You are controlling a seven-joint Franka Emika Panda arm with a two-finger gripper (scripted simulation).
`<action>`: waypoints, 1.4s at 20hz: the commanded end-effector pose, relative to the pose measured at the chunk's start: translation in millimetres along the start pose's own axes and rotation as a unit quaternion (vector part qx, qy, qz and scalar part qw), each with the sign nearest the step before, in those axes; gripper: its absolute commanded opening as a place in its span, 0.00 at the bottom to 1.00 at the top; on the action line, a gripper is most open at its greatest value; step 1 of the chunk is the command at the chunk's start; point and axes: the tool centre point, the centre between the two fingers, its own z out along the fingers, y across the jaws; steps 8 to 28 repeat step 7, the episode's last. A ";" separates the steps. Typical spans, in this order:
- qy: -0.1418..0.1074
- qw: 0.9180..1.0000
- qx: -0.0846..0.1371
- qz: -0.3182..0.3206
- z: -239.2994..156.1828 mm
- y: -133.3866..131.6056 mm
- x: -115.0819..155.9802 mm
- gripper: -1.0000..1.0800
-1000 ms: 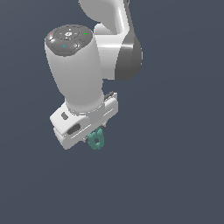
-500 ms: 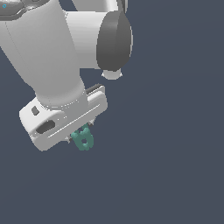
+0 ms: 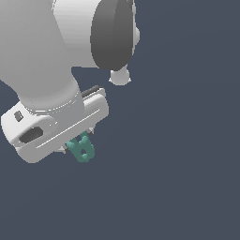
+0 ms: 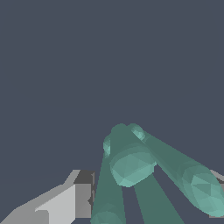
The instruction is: Pick up the object and move it to a goal position.
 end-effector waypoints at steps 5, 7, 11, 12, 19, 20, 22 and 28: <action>0.000 1.000 0.000 0.000 -3.7 3.5 -0.4 0.00; 0.000 1.000 0.000 0.000 -3.9 3.7 -0.4 0.00; 0.000 1.000 0.000 0.000 -3.9 3.7 -0.4 0.00; 0.000 1.000 0.000 0.000 -3.9 3.7 -0.4 0.00; 0.000 1.000 0.000 0.000 -3.9 3.7 -0.4 0.00; 0.000 1.000 0.000 0.000 -3.9 3.7 -0.4 0.00; 0.000 1.000 0.000 0.000 -3.9 3.7 -0.4 0.00; 0.000 1.000 0.000 0.000 -3.9 3.7 -0.4 0.00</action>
